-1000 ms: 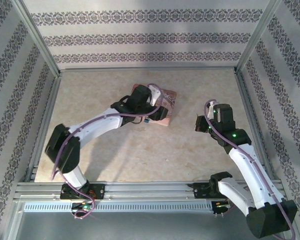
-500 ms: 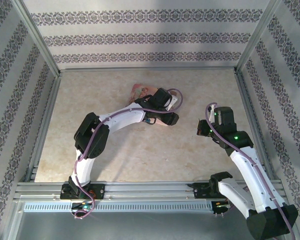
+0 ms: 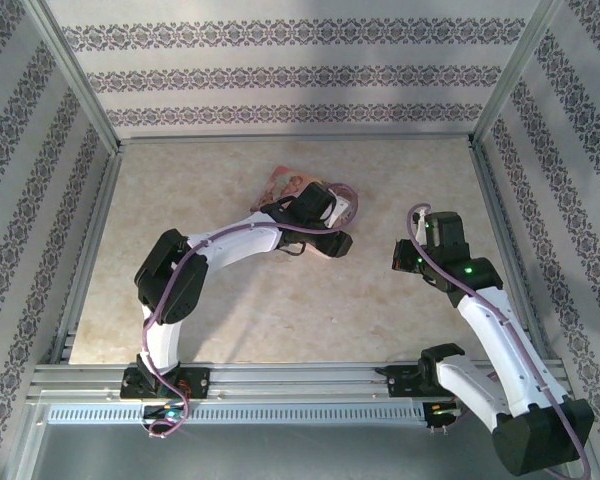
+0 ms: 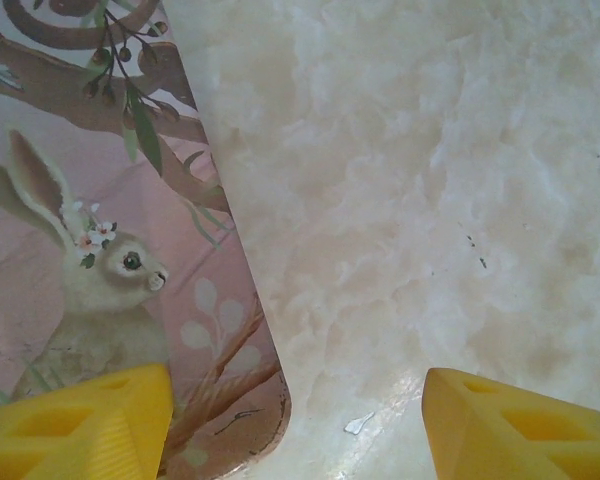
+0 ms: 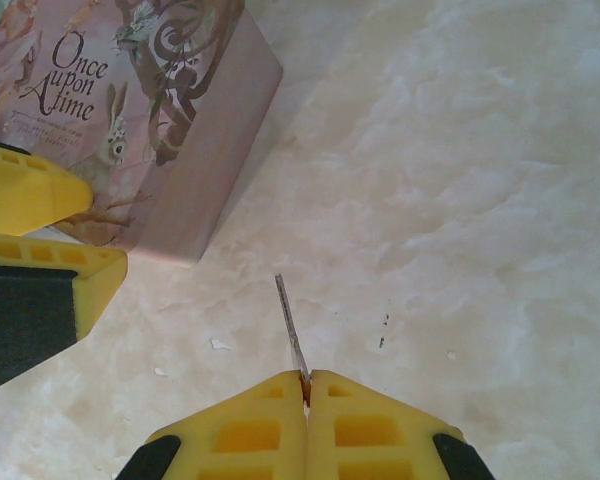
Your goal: Unlock the padlock with the key
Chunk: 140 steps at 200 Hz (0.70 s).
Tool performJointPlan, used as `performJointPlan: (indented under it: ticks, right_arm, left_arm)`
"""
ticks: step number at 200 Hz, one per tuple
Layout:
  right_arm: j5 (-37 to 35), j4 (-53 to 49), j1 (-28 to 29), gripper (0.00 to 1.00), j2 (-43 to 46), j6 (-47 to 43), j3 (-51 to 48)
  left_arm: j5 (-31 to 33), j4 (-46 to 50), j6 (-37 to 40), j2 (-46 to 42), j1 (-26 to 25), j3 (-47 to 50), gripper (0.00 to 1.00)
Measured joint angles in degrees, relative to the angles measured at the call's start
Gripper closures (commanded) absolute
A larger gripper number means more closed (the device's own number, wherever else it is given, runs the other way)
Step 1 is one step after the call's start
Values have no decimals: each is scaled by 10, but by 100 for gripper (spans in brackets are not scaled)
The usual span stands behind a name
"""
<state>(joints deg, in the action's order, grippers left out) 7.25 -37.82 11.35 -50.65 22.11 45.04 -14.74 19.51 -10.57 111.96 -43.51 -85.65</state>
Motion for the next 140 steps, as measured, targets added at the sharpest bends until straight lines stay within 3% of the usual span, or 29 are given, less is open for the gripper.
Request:
performJointPlan:
  ticks: [75, 112, 140]
  right_arm:
    - [21, 20, 0, 100, -38, -3, 13]
    - [66, 73, 3, 100, -71, 4, 23]
    - [87, 106, 36, 100, -121, 7, 38]
  left_arm:
    - [-6, -17, -16, -23, 0, 26, 30]
    - [12, -53, -17, -127, 0, 95, 23]
    - [49, -106, -17, -233, 1, 176, 9]
